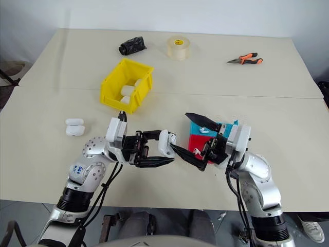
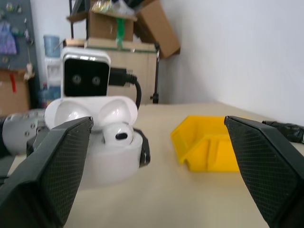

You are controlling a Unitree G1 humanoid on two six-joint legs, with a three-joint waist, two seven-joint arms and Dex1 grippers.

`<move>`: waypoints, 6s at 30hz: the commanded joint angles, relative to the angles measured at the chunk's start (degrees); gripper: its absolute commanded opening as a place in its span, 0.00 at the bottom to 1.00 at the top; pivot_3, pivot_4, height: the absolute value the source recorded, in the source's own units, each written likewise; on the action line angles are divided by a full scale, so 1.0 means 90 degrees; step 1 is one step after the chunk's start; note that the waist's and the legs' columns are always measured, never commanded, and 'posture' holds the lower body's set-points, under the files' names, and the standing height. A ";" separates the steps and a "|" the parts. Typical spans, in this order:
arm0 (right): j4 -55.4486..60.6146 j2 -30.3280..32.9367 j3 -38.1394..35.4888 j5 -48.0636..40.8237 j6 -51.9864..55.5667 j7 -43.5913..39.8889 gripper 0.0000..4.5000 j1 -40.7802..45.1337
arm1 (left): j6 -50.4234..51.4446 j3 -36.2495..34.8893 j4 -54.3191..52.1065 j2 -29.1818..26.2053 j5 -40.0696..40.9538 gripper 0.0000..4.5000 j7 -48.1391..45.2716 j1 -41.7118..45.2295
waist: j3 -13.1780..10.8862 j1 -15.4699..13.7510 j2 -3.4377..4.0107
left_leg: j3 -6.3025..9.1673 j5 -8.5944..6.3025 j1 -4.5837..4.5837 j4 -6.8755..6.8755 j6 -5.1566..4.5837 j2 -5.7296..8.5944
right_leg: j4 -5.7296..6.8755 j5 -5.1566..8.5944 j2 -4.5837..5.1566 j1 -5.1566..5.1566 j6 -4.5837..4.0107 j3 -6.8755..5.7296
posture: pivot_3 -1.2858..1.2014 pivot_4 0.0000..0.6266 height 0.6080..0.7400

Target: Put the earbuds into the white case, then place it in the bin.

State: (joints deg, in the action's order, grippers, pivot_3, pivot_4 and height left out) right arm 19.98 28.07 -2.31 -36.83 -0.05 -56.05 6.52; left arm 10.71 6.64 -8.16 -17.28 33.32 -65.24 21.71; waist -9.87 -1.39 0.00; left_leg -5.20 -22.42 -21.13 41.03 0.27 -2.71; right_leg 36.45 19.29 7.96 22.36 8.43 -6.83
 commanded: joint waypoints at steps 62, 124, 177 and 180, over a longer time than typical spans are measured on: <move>-0.8144 0.1011 0.3207 0.5947 -0.1070 -0.3168 0.79 0.6913 | -0.1262 0.0274 -0.0213 0.0275 -0.0946 0.63 0.1181 -0.0602 | 0.0002 0.0382 0.0018 | -0.0003 0.0000 -0.0003 -0.0002 0.0000 -0.0005 | 0.0010 -0.0001 0.0007 0.0010 0.0001 -0.0011 | 0.52 0.24 1.00; -0.0049 0.0150 -0.1544 -0.1519 0.5404 -0.0452 0.12 0.2330 | -0.1001 -0.0017 0.0911 0.0369 -0.0574 0.63 0.0599 0.0470 | -0.0001 0.0290 0.0021 | 0.0008 0.0000 -0.0007 0.0002 0.0000 0.0002 | 0.0013 -0.0001 0.0009 0.0005 0.0001 -0.0020 | 0.52 0.24 1.00; 0.0207 0.0686 0.1315 -0.0150 0.4160 0.0003 0.01 0.2711 | 0.0461 0.0851 0.0014 -0.1113 -0.2433 0.63 0.1054 0.0960 | -0.0002 0.0165 0.0019 | -0.0003 0.0000 -0.0006 -0.0005 0.0000 0.0005 | 0.0004 -0.0001 0.0007 0.0010 0.0001 -0.0012 | 0.52 0.24 1.00; 0.0079 0.0650 0.1452 0.0108 0.4219 0.0132 0.01 0.2698 | 0.0328 0.0911 -0.0008 -0.1024 -0.2476 0.63 0.1116 0.0878 | -0.0002 0.0151 0.0019 | -0.0002 0.0000 -0.0006 -0.0004 0.0000 0.0004 | 0.0007 0.0000 0.0007 0.0010 0.0001 -0.0012 | 0.52 0.24 1.00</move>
State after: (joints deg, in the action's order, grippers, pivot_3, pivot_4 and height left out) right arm 20.58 33.56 11.06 -36.77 37.77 -55.33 30.93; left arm 14.55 14.72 -6.26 -26.67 11.42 -55.79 29.70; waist -9.89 -0.03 0.17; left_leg -5.21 -22.42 -21.19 41.00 0.27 -2.67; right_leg 36.51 19.28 8.03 22.44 8.43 -6.94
